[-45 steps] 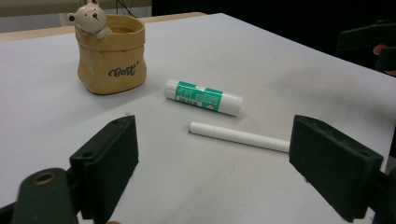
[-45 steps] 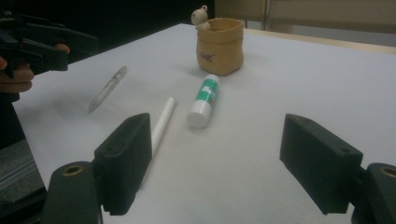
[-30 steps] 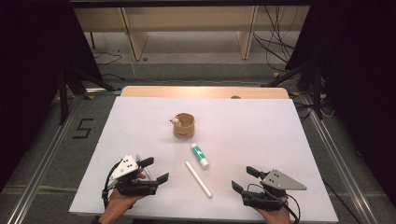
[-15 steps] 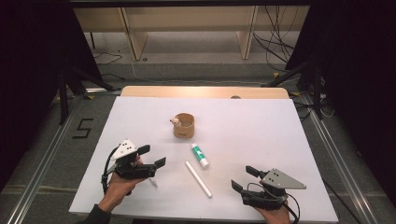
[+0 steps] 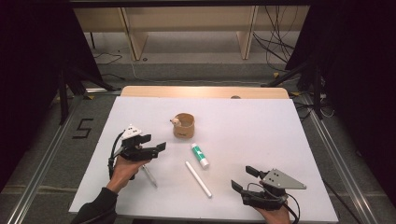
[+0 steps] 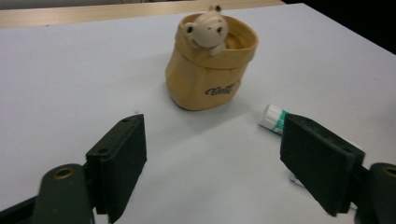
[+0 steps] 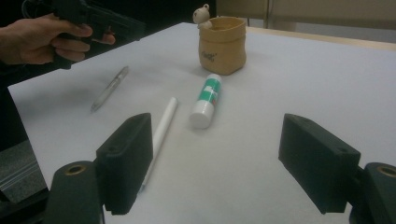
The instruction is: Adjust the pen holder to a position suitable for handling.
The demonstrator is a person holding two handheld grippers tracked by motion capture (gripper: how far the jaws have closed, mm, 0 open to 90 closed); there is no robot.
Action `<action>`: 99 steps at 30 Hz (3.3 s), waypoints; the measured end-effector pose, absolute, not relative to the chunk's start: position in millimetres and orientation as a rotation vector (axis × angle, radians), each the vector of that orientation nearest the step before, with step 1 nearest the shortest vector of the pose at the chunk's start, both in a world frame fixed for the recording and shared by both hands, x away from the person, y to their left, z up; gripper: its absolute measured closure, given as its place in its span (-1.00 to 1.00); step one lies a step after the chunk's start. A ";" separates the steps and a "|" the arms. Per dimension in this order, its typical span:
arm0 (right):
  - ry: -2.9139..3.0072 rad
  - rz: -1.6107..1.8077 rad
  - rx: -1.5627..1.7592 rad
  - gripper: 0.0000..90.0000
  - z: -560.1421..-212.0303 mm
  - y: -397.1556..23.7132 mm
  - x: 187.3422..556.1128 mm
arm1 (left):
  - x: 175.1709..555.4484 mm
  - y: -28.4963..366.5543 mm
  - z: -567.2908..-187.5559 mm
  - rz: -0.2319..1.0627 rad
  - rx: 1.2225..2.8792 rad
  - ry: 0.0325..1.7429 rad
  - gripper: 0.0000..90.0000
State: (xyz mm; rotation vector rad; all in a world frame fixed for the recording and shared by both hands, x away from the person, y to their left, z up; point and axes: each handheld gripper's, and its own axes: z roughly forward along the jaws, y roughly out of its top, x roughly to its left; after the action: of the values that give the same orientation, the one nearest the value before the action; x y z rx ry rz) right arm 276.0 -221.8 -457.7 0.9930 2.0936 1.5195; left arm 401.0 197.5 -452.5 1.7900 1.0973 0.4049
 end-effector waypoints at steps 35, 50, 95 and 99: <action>2.110 1.516 0.985 -0.40 -459.3 -219.3 275.3 | 491.5 174.6 -470.3 0.422 1.821 1.271 0.98; 2.116 1.513 0.982 -0.40 -460.5 -218.7 275.5 | 499.6 152.2 -475.3 0.354 1.848 1.261 0.98; 2.141 1.514 0.974 -0.40 -462.4 -216.2 276.6 | 509.7 88.0 -472.0 0.304 1.860 1.249 0.98; 2.146 1.509 0.973 -0.40 -462.4 -215.7 276.5 | 509.8 82.5 -471.9 0.297 1.871 1.233 0.98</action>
State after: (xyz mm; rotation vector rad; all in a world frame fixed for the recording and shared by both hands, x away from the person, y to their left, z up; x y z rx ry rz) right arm 276.5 -215.7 -462.4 0.9728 2.1461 1.5095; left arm 509.8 82.5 -471.9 1.8709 1.2326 0.2969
